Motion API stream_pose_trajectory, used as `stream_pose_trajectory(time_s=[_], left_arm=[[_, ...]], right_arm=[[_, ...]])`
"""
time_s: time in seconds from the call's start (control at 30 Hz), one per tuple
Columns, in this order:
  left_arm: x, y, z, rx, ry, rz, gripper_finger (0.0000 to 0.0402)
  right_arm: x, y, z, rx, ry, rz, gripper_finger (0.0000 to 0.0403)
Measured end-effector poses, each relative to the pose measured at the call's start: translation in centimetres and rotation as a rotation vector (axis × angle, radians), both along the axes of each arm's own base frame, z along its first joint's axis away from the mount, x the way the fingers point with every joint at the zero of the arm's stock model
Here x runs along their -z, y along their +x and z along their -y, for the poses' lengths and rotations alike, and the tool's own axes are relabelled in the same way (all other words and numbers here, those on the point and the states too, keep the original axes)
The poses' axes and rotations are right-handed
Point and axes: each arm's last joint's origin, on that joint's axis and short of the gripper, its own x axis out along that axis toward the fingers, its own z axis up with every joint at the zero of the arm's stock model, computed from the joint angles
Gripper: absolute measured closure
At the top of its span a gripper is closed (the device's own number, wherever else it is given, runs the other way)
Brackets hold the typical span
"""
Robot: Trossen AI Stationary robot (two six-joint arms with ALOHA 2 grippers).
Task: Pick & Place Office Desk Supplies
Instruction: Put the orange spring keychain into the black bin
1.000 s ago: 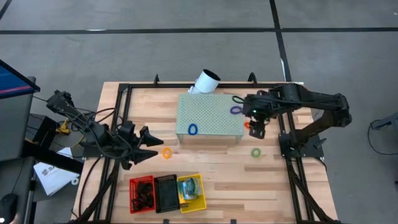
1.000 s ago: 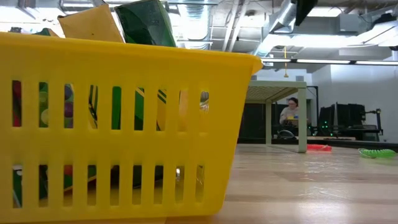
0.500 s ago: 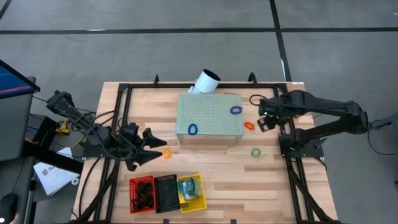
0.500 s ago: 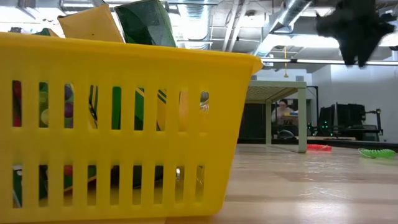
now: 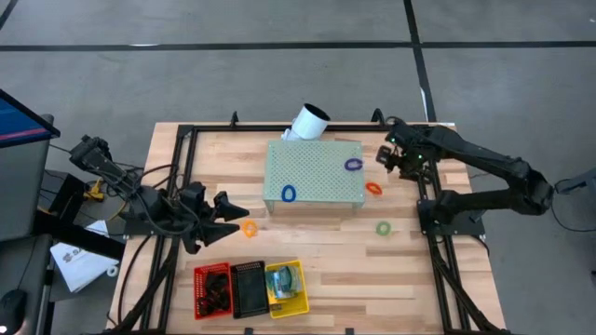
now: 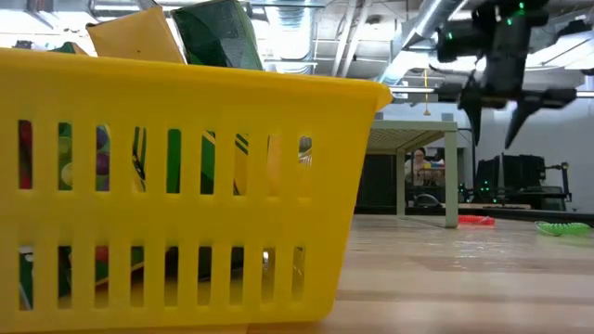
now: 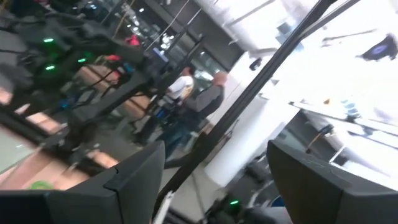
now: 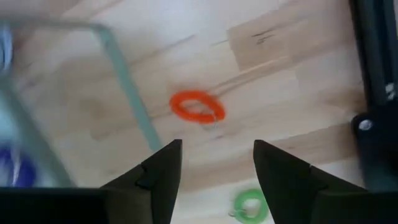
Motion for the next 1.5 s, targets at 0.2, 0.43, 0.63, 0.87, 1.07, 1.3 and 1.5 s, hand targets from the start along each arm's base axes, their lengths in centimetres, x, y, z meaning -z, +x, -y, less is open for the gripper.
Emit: stream_pose_trajectory(time_s=[0.2,0.43,0.63,0.87,1.07,1.3,1.5], left_arm=[[-0.3,-0.1,0.0,0.013,-0.018,0.034,0.0124],[-0.2,0.0,0.1,0.01,-0.002,0.024,0.0124],[-0.1,0.3,0.0,-0.004,0.011,0.022,0.0124],[-0.1,0.4,-0.3,-0.014,-0.006,0.022,0.0124],[-0.1,0.4,-0.3,-0.011,-0.015,0.022,0.0124],[-0.1,0.4,-0.2,-0.004,-0.035,0.021,0.0124],[-0.1,0.4,-0.2,-0.002,-0.043,0.021,0.0124]], right_arm=[[2.3,-1.3,0.6,0.239,0.091,0.231,0.021],[5.0,-1.5,-0.8,0.368,0.11,0.214,0.021],[6.1,-0.4,-1.6,0.435,0.02,0.121,0.021],[8.3,1.6,-1.4,0.411,0.028,0.027,0.021],[9.9,3.1,-1.0,0.378,0.057,0.013,0.021],[11.1,3.7,-1.4,0.311,0.096,-0.05,0.021],[11.6,3.7,-1.0,0.266,0.08,-0.077,0.021]])
